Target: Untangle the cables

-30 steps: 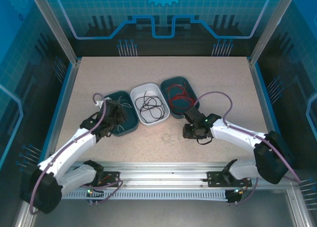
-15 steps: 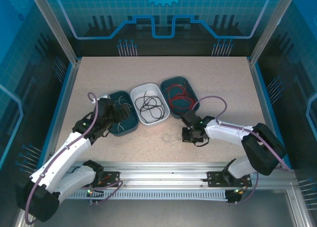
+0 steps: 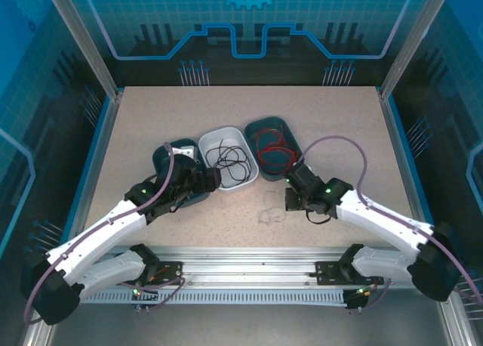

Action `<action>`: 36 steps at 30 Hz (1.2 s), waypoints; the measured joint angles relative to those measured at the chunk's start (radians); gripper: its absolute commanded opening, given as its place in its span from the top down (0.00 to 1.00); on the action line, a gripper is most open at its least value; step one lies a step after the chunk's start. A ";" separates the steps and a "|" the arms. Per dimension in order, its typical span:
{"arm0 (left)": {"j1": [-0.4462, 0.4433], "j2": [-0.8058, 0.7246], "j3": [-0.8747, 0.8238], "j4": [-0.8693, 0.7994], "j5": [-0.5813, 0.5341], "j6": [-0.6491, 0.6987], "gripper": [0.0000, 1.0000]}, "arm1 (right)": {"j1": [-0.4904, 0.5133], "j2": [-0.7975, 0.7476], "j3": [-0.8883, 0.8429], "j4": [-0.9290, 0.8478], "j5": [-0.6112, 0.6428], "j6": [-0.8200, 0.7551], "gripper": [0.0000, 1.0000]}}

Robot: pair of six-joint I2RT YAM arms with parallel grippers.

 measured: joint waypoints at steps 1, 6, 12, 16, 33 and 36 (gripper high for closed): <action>-0.006 0.002 -0.001 0.027 0.008 0.003 0.01 | 0.006 -0.026 0.023 -0.021 0.016 -0.017 1.00; -0.034 0.009 -0.022 0.161 0.049 0.026 0.01 | 0.022 -0.122 0.122 -0.088 0.068 -0.089 1.00; -0.068 0.050 -0.051 0.273 0.088 0.027 0.01 | 0.023 -0.184 0.202 -0.101 0.094 -0.155 1.00; -0.093 0.095 -0.066 0.327 0.106 0.023 0.06 | 0.023 -0.197 0.257 -0.103 0.098 -0.199 1.00; -0.239 0.249 -0.217 0.790 0.299 0.244 0.24 | 0.023 -0.220 0.388 -0.103 0.089 -0.279 1.00; -0.273 0.295 -0.243 0.892 0.329 0.294 0.24 | 0.023 -0.225 0.419 -0.104 0.088 -0.282 1.00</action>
